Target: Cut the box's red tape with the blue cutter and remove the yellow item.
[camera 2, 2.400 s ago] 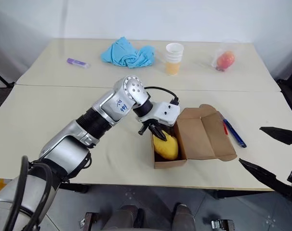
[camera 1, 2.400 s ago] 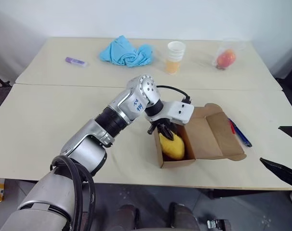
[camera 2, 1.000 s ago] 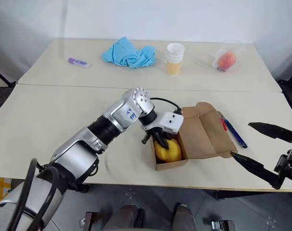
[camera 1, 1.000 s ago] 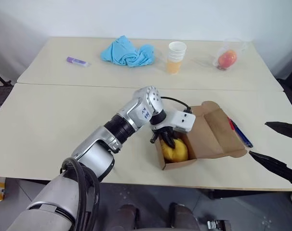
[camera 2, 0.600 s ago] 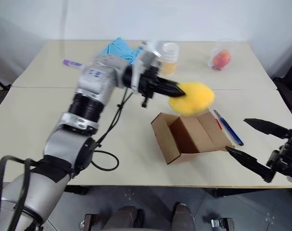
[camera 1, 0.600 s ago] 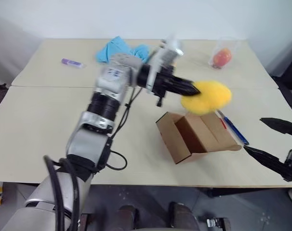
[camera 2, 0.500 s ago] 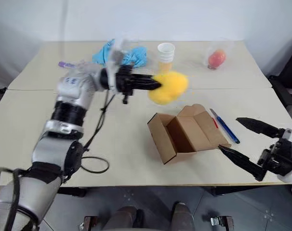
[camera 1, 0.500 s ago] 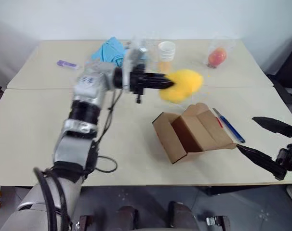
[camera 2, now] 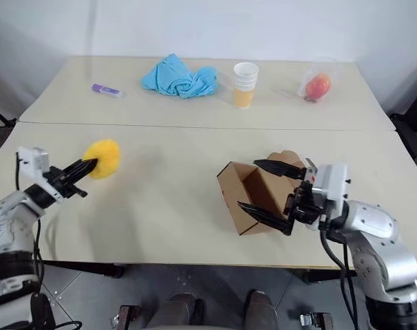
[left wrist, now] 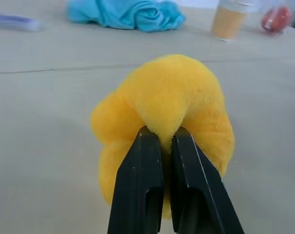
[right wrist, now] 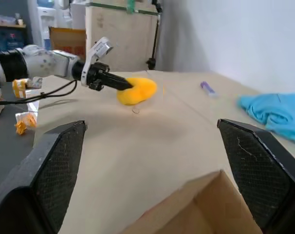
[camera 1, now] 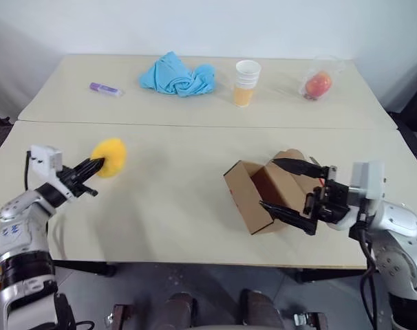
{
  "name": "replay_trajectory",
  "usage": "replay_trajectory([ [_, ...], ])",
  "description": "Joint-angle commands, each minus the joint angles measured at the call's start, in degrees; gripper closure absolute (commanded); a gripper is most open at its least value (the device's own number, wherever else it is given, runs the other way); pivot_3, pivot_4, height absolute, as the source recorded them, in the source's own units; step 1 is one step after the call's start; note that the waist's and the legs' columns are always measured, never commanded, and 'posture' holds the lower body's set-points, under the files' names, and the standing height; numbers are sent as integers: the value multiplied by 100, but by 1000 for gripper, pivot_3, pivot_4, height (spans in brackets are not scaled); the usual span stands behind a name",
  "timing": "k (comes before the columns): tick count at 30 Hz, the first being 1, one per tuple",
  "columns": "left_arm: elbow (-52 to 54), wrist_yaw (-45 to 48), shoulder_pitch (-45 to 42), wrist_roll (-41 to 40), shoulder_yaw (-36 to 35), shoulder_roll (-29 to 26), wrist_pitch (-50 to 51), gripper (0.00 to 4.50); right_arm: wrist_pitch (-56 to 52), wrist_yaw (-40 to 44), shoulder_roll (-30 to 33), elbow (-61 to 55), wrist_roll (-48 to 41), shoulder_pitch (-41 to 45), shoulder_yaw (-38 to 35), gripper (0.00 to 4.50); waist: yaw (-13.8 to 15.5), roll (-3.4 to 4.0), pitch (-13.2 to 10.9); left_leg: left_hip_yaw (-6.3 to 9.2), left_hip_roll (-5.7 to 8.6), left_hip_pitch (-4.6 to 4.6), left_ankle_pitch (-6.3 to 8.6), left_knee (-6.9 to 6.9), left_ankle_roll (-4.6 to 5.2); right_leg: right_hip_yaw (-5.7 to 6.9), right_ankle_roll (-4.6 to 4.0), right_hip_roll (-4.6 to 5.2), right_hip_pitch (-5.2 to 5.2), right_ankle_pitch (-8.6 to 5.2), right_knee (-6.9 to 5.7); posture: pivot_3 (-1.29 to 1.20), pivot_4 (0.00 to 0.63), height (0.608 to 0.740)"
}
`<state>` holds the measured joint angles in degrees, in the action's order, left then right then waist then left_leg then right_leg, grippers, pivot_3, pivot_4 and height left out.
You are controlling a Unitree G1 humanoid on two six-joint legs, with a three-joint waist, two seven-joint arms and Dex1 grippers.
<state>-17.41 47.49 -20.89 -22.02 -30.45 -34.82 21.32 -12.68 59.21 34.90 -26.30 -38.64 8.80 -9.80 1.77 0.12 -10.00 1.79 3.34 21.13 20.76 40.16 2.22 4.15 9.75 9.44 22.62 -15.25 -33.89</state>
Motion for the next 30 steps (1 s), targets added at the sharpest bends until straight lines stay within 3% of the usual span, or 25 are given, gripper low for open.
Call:
replay_trajectory([
  [1,341,-484,32,-241,-168,-82,328,3675,287,218,-27,24,72,134,134,0,-14,0,0,2,-2,0,1,0,-2,4,-2,-1,0,-1,-1,0,150,740],
  [9,515,-636,110,-344,-50,-347,584,1196,321,471,138,235,-4,148,47,0,-61,0,0,-3,-4,-2,2,-9,-4,6,-3,-6,6,-2,-1,0,150,740],
  [13,895,304,1034,-436,-542,-1368,533,12,205,531,410,272,-114,-18,-258,0,-180,-1,-1,-10,-9,-3,5,-18,-9,6,-9,-7,13,-5,-2,0,150,740],
  [15,785,601,1240,-889,-1024,-1606,798,12,132,516,500,229,-184,-84,-344,0,-193,-1,-1,-10,-12,-3,7,-24,-12,8,-18,-9,18,-10,-1,0,150,740],
  [19,1097,1141,2553,-390,-1077,-1878,151,12,39,674,775,249,-209,-224,-463,0,-204,36,-5,-25,-22,-17,12,-36,-19,8,-25,-8,15,-14,1,0,150,740],
  [25,2470,1009,3729,-401,-1119,-1044,-479,12,183,841,1037,310,-12,-723,-764,0,-54,28,-9,-27,-25,-17,12,-39,-16,11,-26,0,6,-14,12,0,150,740],
  [30,2644,418,3746,-209,-1023,-556,-931,12,385,551,937,312,252,-993,-986,0,-25,28,-9,-27,-26,-19,12,-33,-18,10,-26,0,4,-14,14,0,150,740],
])
